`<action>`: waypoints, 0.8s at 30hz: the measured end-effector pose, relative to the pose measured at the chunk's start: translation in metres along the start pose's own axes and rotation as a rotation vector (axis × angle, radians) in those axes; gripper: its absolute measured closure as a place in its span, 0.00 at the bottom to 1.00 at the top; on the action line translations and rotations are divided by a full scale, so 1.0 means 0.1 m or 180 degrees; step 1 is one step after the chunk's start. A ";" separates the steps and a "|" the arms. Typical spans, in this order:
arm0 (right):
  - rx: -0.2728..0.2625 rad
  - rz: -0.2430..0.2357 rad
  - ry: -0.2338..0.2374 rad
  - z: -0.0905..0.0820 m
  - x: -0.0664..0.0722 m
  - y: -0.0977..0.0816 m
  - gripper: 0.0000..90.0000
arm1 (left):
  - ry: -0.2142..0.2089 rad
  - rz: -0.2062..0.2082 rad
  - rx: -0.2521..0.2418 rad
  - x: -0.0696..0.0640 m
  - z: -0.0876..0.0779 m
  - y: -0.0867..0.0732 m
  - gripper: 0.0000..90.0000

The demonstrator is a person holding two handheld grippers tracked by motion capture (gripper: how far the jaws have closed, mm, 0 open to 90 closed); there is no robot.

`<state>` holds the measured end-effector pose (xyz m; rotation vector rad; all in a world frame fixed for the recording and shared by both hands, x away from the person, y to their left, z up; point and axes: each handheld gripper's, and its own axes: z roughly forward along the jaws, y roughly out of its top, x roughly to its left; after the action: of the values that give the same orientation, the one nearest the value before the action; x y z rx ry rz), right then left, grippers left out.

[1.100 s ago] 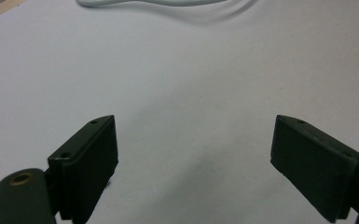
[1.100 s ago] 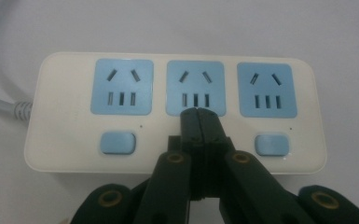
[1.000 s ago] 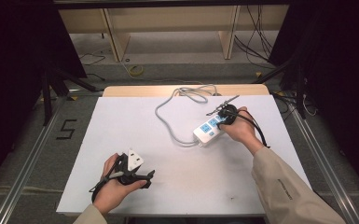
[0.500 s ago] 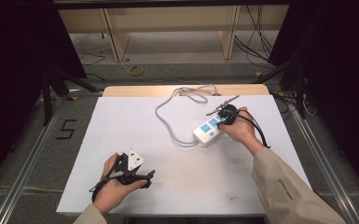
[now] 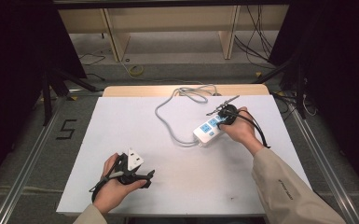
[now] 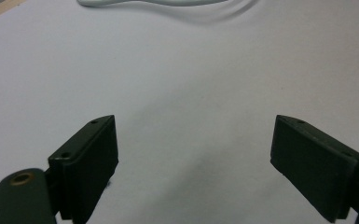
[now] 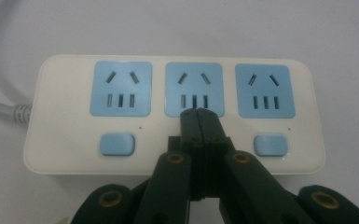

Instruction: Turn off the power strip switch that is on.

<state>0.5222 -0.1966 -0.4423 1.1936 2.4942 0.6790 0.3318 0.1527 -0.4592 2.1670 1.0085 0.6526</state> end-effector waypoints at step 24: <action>-0.0046 0.0026 -0.0019 -0.03 -0.01 0.00 1.00 | -0.0011 0.0001 0.0003 -0.01 0.00 0.00 0.16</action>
<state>0.5218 -0.1983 -0.4394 1.1997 2.4767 0.6933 0.3318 0.1521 -0.4596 2.1684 1.0069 0.6484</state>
